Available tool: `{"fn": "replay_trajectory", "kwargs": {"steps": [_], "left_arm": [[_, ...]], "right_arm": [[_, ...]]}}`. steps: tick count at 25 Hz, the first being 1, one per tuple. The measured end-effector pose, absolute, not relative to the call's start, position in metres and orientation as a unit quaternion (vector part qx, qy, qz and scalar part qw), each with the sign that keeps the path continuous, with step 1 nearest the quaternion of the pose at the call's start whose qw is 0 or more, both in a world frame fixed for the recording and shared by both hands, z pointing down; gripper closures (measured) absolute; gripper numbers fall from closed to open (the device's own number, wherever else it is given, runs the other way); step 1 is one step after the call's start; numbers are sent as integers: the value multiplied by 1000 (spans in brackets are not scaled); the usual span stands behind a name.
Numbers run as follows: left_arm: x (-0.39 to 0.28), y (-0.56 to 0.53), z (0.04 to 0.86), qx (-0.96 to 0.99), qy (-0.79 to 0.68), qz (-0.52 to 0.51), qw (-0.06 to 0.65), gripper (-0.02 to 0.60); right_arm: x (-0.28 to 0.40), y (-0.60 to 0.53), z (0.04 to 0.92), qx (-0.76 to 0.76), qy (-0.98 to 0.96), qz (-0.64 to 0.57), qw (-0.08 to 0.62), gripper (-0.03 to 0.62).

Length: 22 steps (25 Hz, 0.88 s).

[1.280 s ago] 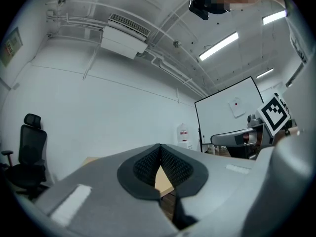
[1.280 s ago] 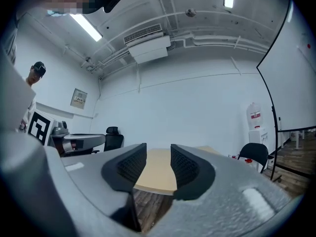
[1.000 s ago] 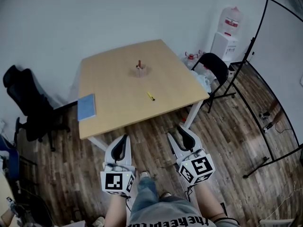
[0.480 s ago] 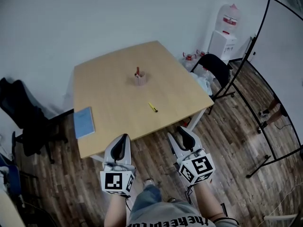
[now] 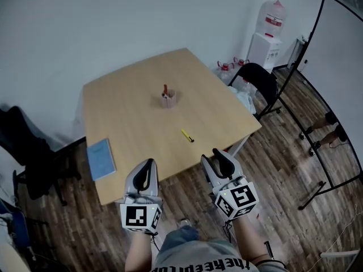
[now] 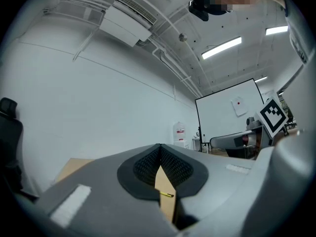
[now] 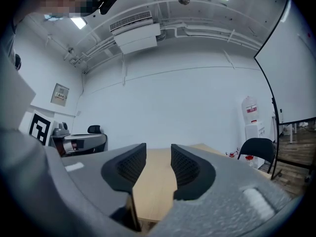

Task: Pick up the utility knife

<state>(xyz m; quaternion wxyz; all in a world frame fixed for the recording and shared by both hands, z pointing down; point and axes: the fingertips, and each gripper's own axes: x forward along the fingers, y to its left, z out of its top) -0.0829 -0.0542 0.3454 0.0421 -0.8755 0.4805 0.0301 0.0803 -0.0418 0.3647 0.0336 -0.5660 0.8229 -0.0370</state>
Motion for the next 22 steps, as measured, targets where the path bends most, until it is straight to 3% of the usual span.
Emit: {"fn": "replay_trajectory", "kwargs": {"steps": [22], "left_arm": [[-88,-119,353,-884,465,36,22,561]], "right_arm": [[74,-98,381,-579,813,-60,2,441]]}}
